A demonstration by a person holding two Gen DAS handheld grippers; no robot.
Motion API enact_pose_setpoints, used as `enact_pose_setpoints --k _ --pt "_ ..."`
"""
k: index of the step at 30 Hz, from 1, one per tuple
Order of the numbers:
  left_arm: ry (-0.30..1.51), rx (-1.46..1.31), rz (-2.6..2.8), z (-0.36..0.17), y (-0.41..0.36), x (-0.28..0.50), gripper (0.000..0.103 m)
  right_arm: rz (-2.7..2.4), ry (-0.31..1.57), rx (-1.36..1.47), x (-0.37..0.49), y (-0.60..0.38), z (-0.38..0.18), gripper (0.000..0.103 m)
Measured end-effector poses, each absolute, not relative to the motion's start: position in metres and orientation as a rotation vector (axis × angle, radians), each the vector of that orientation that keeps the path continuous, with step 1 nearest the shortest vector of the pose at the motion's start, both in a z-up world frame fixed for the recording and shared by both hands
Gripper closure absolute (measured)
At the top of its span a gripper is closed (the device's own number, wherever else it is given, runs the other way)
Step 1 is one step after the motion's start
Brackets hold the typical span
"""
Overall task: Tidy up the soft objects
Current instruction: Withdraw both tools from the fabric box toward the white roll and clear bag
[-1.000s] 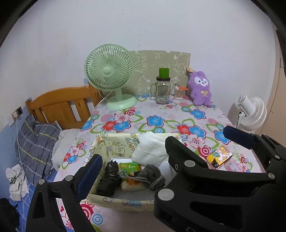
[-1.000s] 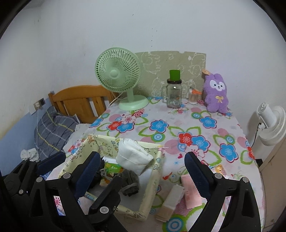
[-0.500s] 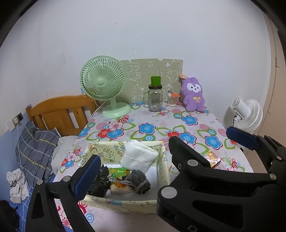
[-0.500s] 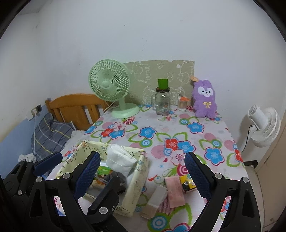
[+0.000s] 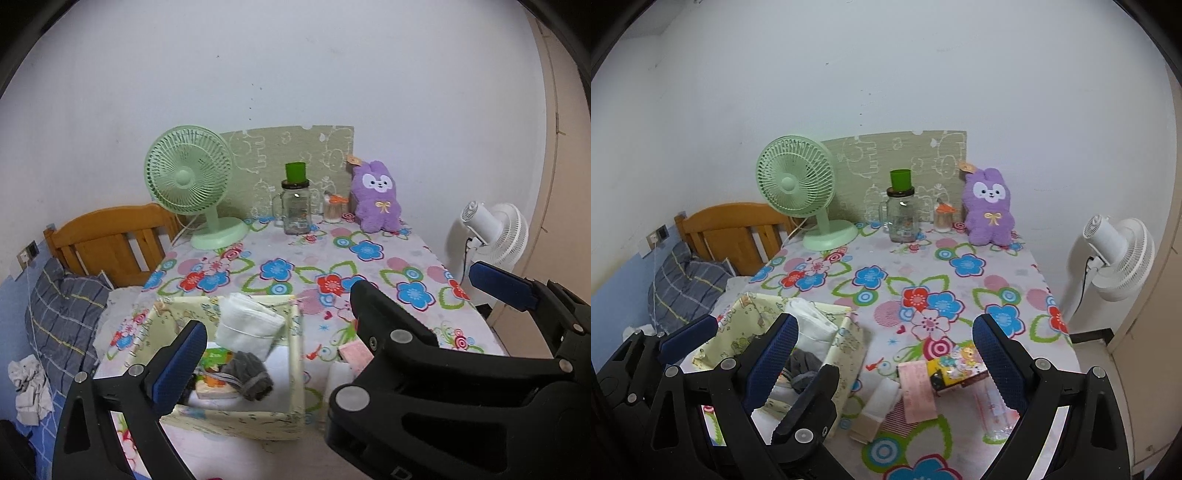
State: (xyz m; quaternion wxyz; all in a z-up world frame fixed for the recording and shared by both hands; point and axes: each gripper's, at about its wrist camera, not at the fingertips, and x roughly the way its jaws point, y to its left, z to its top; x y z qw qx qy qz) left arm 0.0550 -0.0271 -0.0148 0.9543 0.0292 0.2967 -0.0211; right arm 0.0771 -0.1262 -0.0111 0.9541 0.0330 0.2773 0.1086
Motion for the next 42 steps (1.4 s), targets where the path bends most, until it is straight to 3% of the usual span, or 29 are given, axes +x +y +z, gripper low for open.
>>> enact_pose_setpoints --k 42 --pt "0.73 0.093 -0.158 -0.098 -0.106 0.078 0.007 0.16 0.635 0.076 0.089 -0.203 -0.096 0.005"
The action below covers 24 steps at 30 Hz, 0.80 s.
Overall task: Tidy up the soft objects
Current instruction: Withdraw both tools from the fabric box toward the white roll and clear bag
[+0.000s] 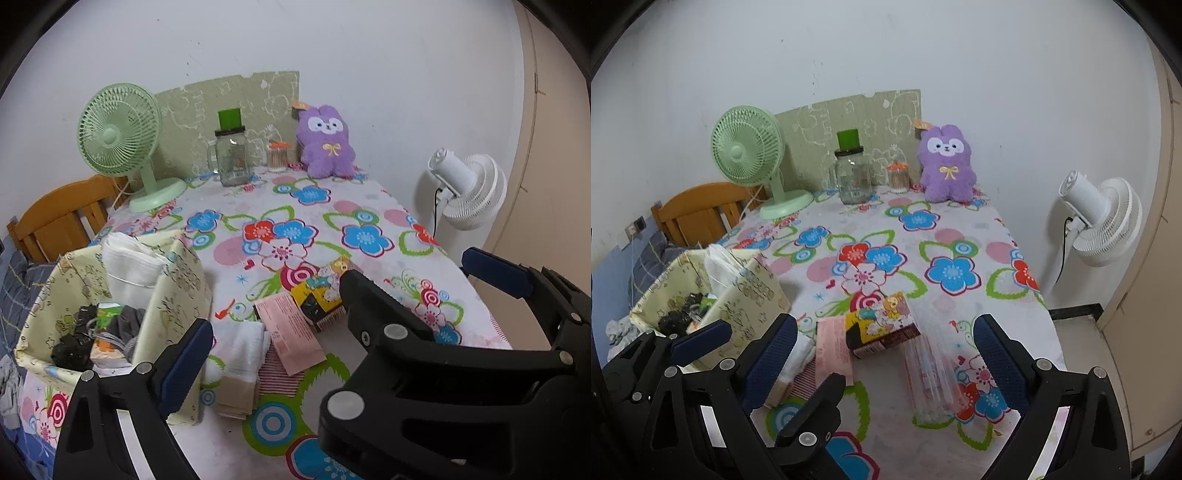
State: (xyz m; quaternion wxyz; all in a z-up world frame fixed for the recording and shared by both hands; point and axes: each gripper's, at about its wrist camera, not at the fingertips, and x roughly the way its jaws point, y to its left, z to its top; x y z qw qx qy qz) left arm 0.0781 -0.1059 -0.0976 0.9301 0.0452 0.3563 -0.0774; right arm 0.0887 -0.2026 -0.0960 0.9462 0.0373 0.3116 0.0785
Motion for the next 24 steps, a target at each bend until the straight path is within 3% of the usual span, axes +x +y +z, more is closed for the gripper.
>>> enact_pose_setpoints --k 19,24 --pt "0.843 0.078 -0.082 -0.148 -0.107 0.105 0.022 0.156 0.764 0.074 0.12 -0.207 -0.149 0.01" --pt "0.869 0.086 -0.034 -0.158 -0.103 0.108 0.038 0.165 0.791 0.079 0.125 -0.205 -0.159 0.011"
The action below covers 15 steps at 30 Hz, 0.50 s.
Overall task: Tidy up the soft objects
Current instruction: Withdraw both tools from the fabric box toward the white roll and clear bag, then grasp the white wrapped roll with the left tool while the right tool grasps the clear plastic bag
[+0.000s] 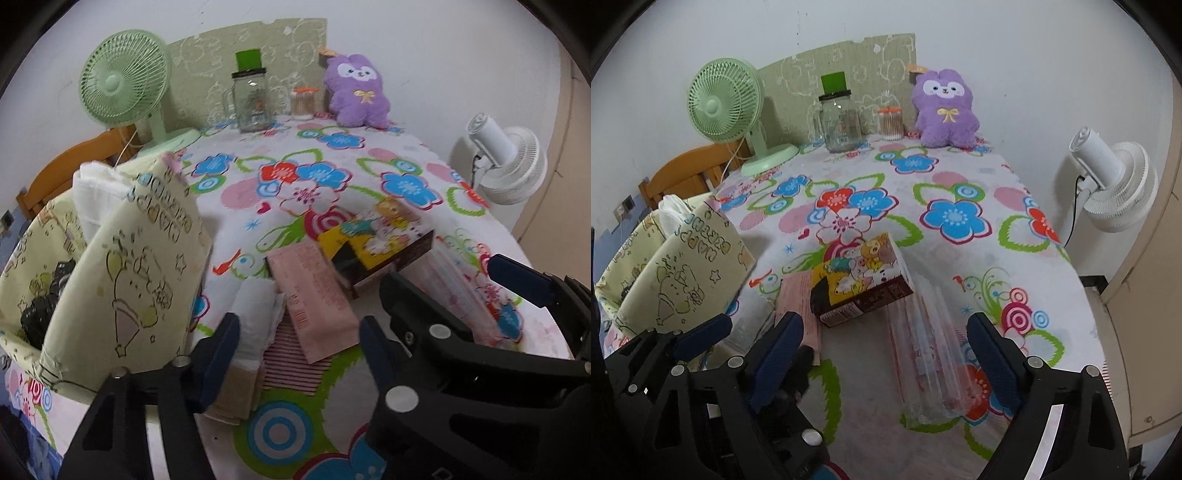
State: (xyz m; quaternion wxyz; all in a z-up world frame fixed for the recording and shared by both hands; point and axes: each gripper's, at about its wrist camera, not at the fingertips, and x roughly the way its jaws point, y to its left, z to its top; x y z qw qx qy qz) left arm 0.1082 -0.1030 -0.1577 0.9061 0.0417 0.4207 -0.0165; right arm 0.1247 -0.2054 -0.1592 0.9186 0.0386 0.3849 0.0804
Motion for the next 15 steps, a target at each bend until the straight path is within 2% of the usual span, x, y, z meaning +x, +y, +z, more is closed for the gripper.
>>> enact_pose_setpoints --k 5,9,15 --pt "0.86 0.106 -0.018 -0.161 -0.102 0.104 0.045 0.182 0.814 0.063 0.128 -0.199 -0.167 0.012" --pt "0.878 0.106 -0.021 -0.164 -0.1 0.105 0.061 0.18 0.827 0.064 0.13 -0.196 -0.172 0.012" --pt "0.914 0.059 -0.066 -0.165 -0.098 0.104 0.077 0.185 0.825 0.057 0.129 -0.191 -0.172 0.012"
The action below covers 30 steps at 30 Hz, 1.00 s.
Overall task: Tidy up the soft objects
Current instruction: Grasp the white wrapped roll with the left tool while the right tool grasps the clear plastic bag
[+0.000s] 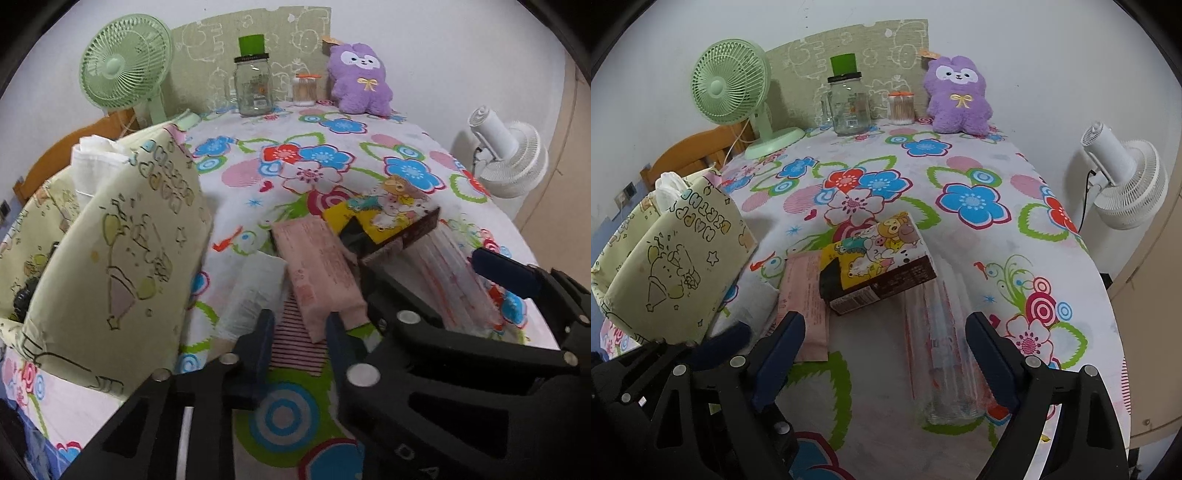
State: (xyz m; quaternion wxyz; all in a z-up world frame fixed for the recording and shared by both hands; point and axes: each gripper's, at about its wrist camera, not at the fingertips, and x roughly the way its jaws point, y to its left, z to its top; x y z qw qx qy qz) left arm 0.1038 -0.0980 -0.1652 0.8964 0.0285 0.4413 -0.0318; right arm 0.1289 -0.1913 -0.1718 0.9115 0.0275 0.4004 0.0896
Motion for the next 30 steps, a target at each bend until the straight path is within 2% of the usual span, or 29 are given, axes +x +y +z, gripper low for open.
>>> enact_pose_setpoints --k 7,8,10,15,19,20,22,23,24,26,30 --pt "0.89 0.073 -0.087 -0.158 -0.105 0.101 0.077 0.168 0.809 0.048 0.13 -0.196 -0.167 0.012" --pt "0.887 0.079 -0.081 -0.158 -0.106 0.101 0.077 0.162 0.81 0.047 0.131 -0.198 -0.168 0.015" --pt "0.89 0.086 -0.074 -0.159 -0.108 0.102 0.077 0.153 0.822 0.053 0.134 -0.202 -0.17 0.024" --pt "0.907 0.111 -0.07 -0.163 -0.111 0.103 0.071 0.143 0.873 0.073 0.138 -0.208 -0.181 0.036" --pt "0.905 0.116 -0.059 -0.163 -0.112 0.101 0.066 0.098 0.875 0.03 0.137 -0.21 -0.182 0.067" --pt "0.904 0.12 -0.056 -0.163 -0.112 0.1 0.065 0.094 0.875 0.022 0.136 -0.21 -0.182 0.072" --pt "0.902 0.115 -0.055 -0.162 -0.111 0.099 0.062 0.093 0.876 0.018 0.135 -0.21 -0.181 0.075" --pt "0.899 0.114 -0.054 -0.161 -0.11 0.098 0.056 0.094 0.877 0.019 0.134 -0.21 -0.18 0.076" --pt "0.892 0.115 -0.047 -0.16 -0.108 0.096 0.046 0.099 0.877 0.021 0.132 -0.209 -0.179 0.077" --pt "0.87 0.123 -0.023 -0.157 -0.106 0.093 0.035 0.102 0.87 0.025 0.128 -0.207 -0.176 0.08" --pt "0.846 0.123 0.022 -0.156 -0.1 0.089 0.03 0.113 0.864 0.033 0.121 -0.203 -0.171 0.08"
